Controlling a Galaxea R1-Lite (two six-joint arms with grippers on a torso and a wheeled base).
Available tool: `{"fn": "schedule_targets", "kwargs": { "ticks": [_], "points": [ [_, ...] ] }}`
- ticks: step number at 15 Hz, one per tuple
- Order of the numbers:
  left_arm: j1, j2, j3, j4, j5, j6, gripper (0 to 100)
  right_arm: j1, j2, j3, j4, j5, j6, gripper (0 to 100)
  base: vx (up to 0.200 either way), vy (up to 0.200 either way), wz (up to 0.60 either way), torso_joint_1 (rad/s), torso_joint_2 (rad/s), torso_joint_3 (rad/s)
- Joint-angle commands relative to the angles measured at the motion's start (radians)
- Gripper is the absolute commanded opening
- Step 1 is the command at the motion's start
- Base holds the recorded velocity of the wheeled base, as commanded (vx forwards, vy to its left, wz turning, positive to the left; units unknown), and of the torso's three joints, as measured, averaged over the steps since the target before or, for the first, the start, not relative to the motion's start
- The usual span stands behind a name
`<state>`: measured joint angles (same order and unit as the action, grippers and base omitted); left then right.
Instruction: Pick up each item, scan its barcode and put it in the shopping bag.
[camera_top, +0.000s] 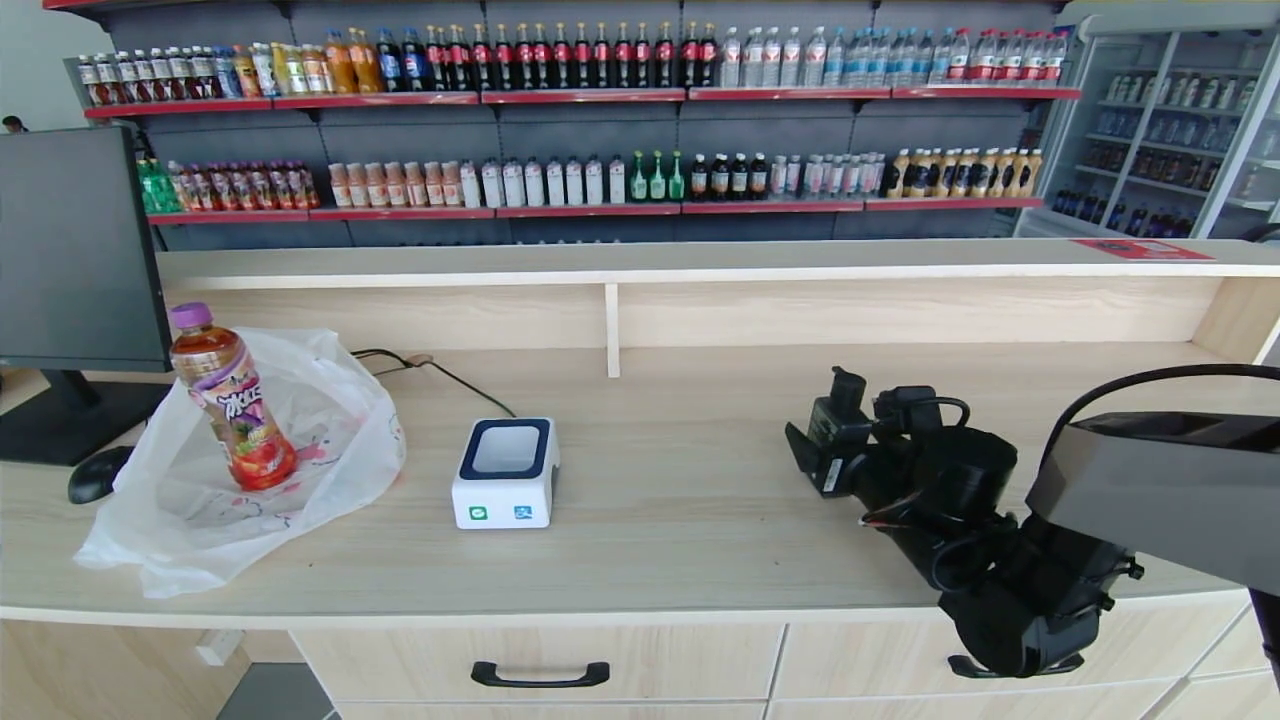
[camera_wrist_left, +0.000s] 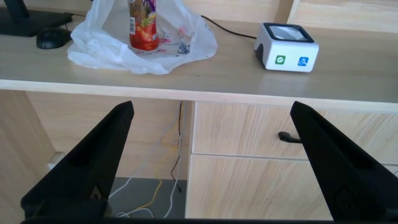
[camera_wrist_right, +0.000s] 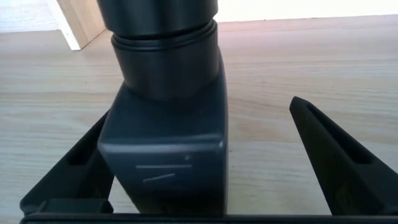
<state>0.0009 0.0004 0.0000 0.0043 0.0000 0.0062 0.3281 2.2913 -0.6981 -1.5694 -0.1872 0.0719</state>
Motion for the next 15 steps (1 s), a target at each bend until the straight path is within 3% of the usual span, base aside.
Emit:
{"fn": "schedule_targets", "kwargs": {
  "ticks": [1, 4, 5, 15],
  "points": [
    [0.001, 0.000, 0.000, 0.000, 0.000, 0.000, 100, 0.008, 0.010, -0.001, -0.001, 0.000, 0.000, 100, 0.000, 0.000, 0.00, 0.000, 0.00, 0.000],
    [-0.001, 0.000, 0.000, 0.000, 0.000, 0.000, 100, 0.008, 0.013, -0.008, -0.001, 0.000, 0.000, 100, 0.000, 0.000, 0.00, 0.000, 0.00, 0.000],
    [0.001, 0.000, 0.000, 0.000, 0.000, 0.000, 100, 0.008, 0.013, -0.014, -0.001, 0.000, 0.000, 0, 0.000, 0.000, 0.00, 0.000, 0.00, 0.000],
    [-0.001, 0.000, 0.000, 0.000, 0.000, 0.000, 100, 0.037, -0.050, -0.003, -0.001, 0.000, 0.000, 0, 0.000, 0.000, 0.00, 0.000, 0.00, 0.000]
  ]
}}
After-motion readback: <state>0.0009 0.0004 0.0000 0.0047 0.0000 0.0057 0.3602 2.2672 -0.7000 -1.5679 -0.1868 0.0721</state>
